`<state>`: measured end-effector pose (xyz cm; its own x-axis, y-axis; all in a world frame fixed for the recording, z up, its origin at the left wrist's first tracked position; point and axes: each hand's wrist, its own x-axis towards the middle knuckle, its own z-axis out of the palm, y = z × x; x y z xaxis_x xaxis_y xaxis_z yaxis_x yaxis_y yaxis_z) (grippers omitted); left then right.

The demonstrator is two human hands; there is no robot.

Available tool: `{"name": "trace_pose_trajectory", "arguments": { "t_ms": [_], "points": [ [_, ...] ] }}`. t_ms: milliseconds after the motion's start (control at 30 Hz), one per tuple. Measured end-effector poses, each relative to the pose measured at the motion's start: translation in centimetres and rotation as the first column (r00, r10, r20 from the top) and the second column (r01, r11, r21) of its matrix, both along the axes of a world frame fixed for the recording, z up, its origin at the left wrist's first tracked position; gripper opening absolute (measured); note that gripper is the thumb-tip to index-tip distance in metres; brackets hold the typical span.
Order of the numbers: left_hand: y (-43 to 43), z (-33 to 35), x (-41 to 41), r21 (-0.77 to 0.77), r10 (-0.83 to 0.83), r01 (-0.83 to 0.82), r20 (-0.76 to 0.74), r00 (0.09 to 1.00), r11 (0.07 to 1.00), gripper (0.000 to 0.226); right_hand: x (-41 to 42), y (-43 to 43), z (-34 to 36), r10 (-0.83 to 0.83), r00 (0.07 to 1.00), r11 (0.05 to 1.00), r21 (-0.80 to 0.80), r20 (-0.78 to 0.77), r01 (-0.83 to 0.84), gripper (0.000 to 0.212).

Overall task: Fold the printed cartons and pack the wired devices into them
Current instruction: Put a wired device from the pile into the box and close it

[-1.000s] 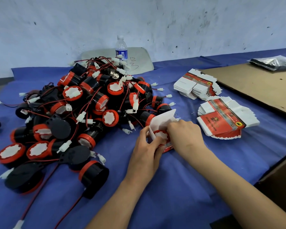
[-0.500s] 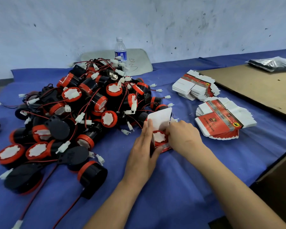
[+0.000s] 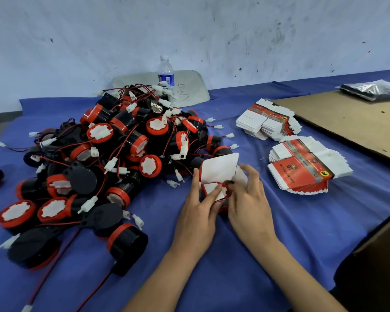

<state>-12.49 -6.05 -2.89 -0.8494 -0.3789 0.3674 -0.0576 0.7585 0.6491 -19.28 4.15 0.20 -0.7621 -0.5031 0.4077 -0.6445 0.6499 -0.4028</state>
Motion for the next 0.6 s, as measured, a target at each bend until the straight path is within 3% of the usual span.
{"name": "trace_pose_trajectory", "arguments": {
  "t_ms": [233,600],
  "points": [
    [0.3,0.0,0.3,-0.066,0.112,-0.127,-0.198,0.974,0.990,0.030,0.5,0.1,-1.1,0.038,0.995,0.996,-0.082,-0.094,-0.045,0.018],
    [0.3,0.4,0.8,-0.168,0.136,-0.165,-0.173,0.975,0.972,0.034,0.9,0.8,-1.5,0.112,0.942,0.989,-0.059,-0.317,-0.138,0.013]
  ]
}}
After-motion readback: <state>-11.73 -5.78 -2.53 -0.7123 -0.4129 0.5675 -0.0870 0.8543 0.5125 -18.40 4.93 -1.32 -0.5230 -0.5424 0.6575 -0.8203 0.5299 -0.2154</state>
